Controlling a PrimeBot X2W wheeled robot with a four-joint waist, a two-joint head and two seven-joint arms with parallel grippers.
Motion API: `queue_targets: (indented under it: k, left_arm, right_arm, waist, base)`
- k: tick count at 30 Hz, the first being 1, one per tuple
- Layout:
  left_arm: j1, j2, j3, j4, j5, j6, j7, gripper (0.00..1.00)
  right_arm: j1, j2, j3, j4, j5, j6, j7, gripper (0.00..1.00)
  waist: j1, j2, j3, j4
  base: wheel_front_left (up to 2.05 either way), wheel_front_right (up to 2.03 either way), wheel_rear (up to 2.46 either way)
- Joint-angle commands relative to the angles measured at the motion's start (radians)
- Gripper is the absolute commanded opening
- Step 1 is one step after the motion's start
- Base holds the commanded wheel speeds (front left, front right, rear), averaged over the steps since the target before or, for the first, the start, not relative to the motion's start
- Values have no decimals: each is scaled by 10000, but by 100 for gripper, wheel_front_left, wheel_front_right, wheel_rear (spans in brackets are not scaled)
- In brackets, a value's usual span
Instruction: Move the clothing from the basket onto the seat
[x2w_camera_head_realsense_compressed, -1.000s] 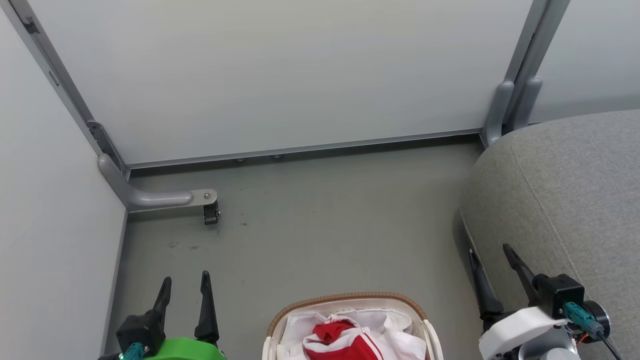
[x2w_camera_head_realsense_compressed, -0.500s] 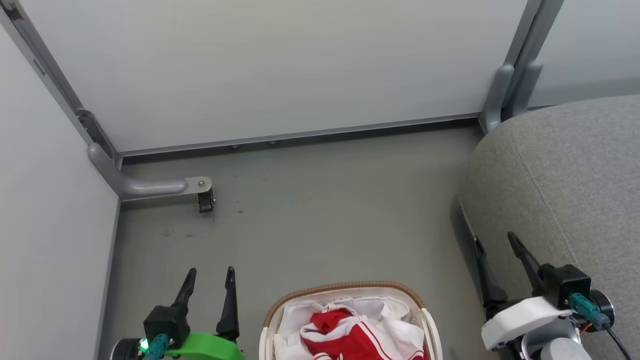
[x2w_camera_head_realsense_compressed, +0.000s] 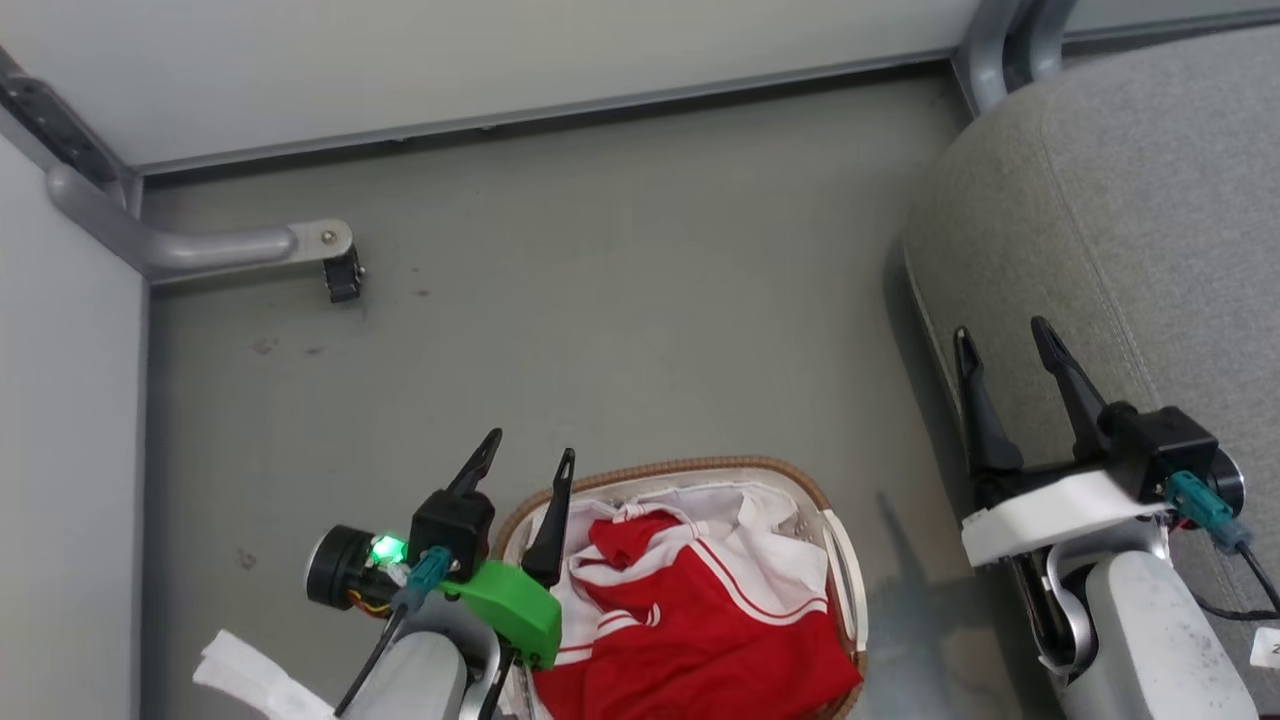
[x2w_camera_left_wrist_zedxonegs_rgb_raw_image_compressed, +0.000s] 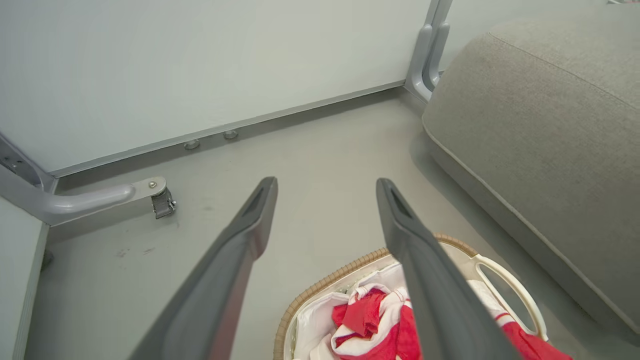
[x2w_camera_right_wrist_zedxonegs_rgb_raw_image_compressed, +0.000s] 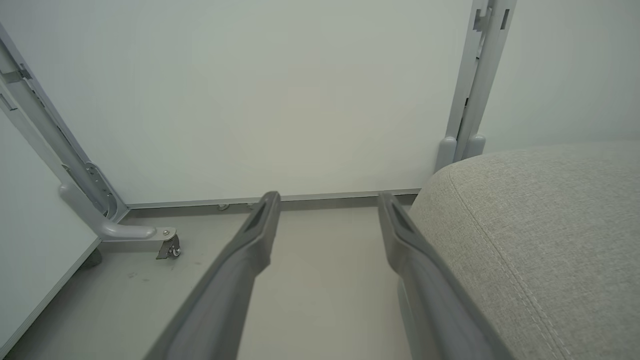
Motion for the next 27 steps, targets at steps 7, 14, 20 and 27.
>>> queue_targets:
  k: [7,14,20,27]
  left_arm:
    - [-1536,64,-640,1648,443,-268,-7,100]
    - [-2404,67,-1425,3202,596,-423,-7,100]
    - [-3041,80,-1842,4593,850,-446,-7,100]
    - [-3752,159,-1838,5809,891,51,-6,100]
  right_arm:
    - [-950,-33,90,-209,415,-4,-23,100]
    - [-1345,-30,363,-292,923,-5,-25,100]
    - [-1556,-32,665,-401,1247,-5,-25,100]
    - [-1792,-30,892,-518,1570,-5,-23,100]
  waist:
    - [-1,0,2782,-1383]
    - [-1,0,3854,-1931]
    - [-1,0,4479,-2282]
    - [-1,0,4949,-2592]
  base:
    - [0,0,0]
    - [0,0,0]
    - [0,0,0]
    - [0,0,0]
